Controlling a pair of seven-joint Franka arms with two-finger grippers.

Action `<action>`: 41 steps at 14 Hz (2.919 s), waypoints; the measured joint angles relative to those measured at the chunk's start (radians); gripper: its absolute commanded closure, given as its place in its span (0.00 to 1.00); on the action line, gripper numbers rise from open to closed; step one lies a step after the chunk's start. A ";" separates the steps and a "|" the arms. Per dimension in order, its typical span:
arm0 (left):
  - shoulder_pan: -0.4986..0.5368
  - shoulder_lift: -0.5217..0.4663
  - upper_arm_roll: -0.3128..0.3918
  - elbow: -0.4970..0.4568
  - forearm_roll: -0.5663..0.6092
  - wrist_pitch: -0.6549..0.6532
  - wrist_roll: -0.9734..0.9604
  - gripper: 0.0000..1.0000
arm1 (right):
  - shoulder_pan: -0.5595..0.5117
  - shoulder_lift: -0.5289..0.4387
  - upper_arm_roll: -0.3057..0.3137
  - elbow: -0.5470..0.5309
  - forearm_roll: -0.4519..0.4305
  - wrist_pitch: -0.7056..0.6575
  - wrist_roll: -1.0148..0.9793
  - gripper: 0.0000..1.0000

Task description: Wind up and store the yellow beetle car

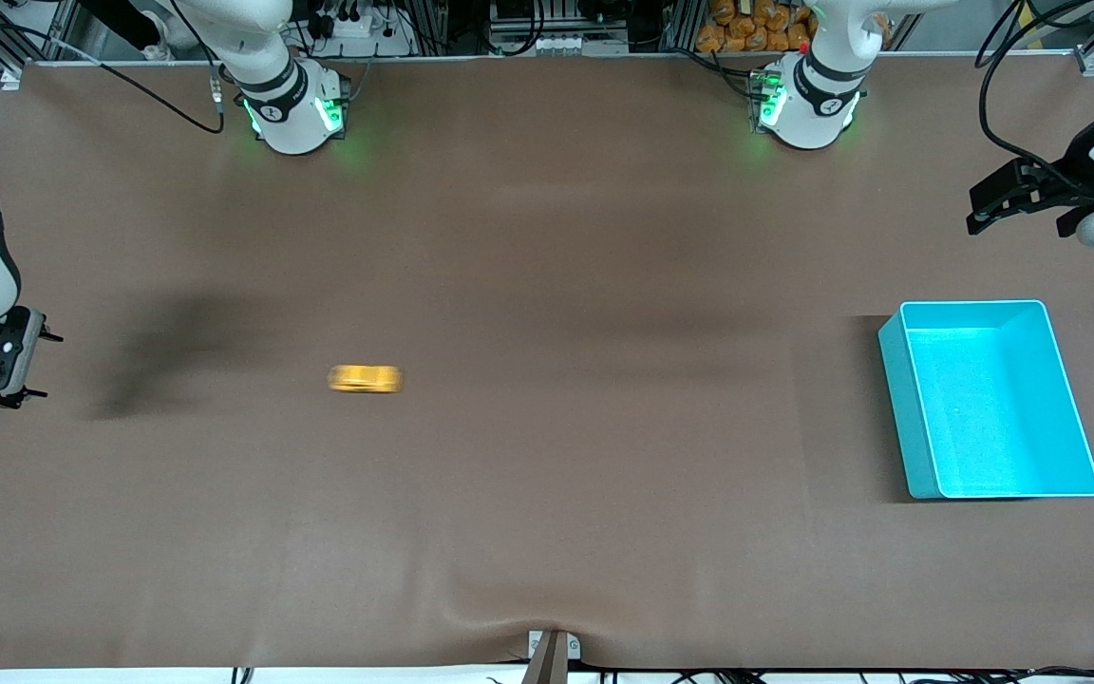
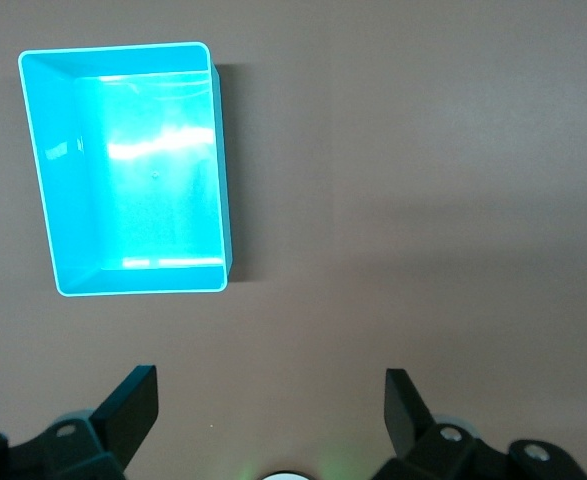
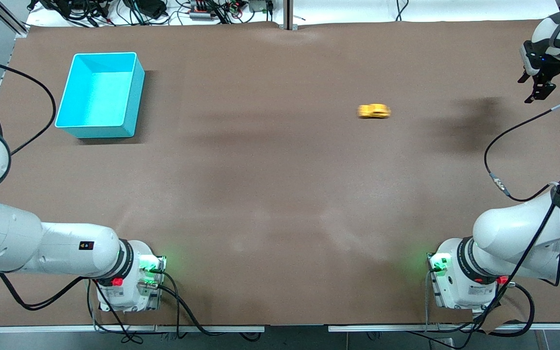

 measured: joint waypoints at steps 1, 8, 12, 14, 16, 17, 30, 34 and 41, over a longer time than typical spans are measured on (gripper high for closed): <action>0.002 0.002 0.000 0.000 0.000 0.000 -0.002 0.00 | -0.001 0.001 0.000 0.000 0.004 0.000 0.000 0.00; 0.001 0.011 0.000 0.000 0.000 0.000 -0.003 0.00 | -0.001 0.011 0.008 0.000 0.043 0.000 0.000 0.00; 0.001 0.027 -0.004 -0.006 0.000 -0.001 -0.025 0.00 | 0.000 0.012 0.010 0.027 0.077 -0.045 0.002 0.00; 0.001 0.035 -0.012 -0.043 0.000 0.000 -0.073 0.00 | 0.003 0.011 0.011 0.115 0.094 -0.175 0.025 0.00; 0.002 0.042 -0.013 -0.102 0.000 0.016 -0.101 0.00 | 0.016 0.008 0.015 0.226 0.095 -0.316 0.086 0.00; 0.006 0.043 -0.012 -0.135 0.000 0.027 -0.113 0.00 | 0.029 0.005 0.016 0.276 0.095 -0.377 0.122 0.00; 0.046 0.000 -0.011 -0.593 0.000 0.477 -0.478 0.00 | 0.223 -0.033 0.020 0.588 0.096 -0.771 0.793 0.00; 0.063 0.048 -0.010 -0.658 0.000 0.572 -0.650 0.00 | 0.234 -0.035 0.020 0.636 0.097 -0.760 1.126 0.00; 0.068 0.230 -0.012 -0.657 0.000 0.784 -0.989 0.00 | 0.260 -0.148 0.020 0.702 0.100 -0.773 1.623 0.00</action>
